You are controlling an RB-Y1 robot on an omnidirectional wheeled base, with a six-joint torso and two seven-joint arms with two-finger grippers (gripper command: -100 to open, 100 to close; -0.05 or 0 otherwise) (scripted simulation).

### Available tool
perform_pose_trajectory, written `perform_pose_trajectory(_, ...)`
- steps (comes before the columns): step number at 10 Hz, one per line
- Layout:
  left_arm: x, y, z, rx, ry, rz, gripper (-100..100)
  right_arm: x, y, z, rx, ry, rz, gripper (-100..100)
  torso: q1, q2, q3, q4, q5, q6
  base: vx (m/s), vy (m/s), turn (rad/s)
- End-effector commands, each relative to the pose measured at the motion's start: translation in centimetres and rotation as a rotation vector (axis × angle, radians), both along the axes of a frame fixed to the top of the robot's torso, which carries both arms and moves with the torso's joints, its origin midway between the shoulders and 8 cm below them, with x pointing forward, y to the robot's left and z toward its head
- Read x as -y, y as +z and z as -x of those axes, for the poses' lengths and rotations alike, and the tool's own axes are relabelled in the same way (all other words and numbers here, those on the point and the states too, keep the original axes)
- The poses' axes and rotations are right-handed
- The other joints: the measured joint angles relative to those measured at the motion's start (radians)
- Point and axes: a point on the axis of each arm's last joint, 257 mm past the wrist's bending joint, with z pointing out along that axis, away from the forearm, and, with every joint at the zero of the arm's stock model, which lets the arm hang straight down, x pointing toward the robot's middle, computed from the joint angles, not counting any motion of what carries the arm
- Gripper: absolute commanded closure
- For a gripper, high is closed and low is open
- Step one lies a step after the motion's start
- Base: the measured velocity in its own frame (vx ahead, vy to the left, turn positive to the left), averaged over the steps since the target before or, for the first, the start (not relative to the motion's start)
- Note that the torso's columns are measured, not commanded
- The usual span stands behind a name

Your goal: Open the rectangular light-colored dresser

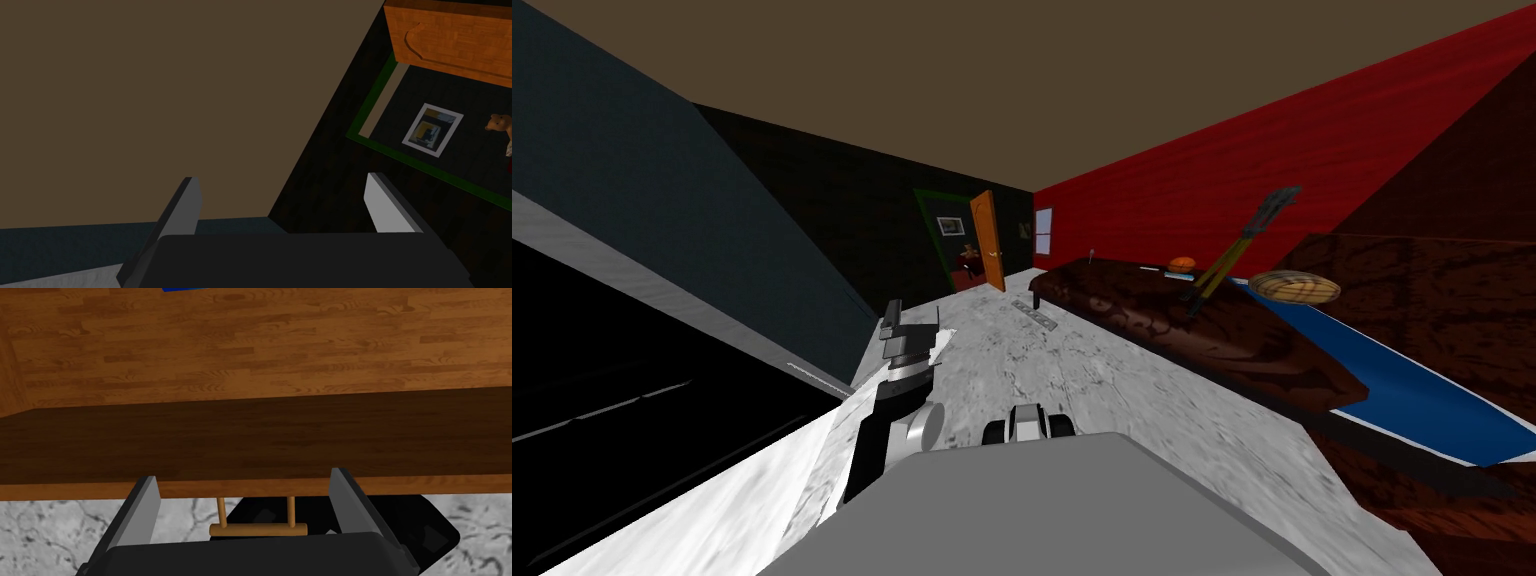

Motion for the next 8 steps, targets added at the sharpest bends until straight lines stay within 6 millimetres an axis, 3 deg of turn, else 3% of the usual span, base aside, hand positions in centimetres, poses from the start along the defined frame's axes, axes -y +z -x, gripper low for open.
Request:
perform_pose_trajectory(1, 0.00, 0.00, 0.00, 0.000, 0.000, 0.000, 0, 0.04, 2.17, 0.01, 0.001, 0.014, -0.005, -100, 0.003, -0.003, -0.002, -0.001, 0.001, 0.000, 0.020, -0.011, -0.042)
perform_pose_trajectory(2, 0.00, 0.00, 0.00, 0.000, 0.000, 0.000, 0, 0.01, 1.61, 0.03, 0.000, 0.009, -0.002, -100, 0.005, -0.005, -0.003, -0.002, 0.002, 0.000, 0.008, -0.004, -0.009)
perform_pose_trajectory(3, 0.00, 0.00, 0.00, 0.000, 0.000, 0.000, 0, -0.03, 1.70, 0.02, 0.001, 0.010, -0.004, 0, 0.005, -0.004, -0.003, -0.002, 0.002, 0.000, 0.000, 0.000, 0.000)
perform_pose_trajectory(8, 0.00, 0.00, 0.00, 0.000, 0.000, 0.000, 0, -0.02, 1.69, 0.02, 0.001, 0.010, -0.004, 0, 0.003, -0.003, -0.002, -0.001, 0.001, 0.000, 0.000, 0.000, 0.000)
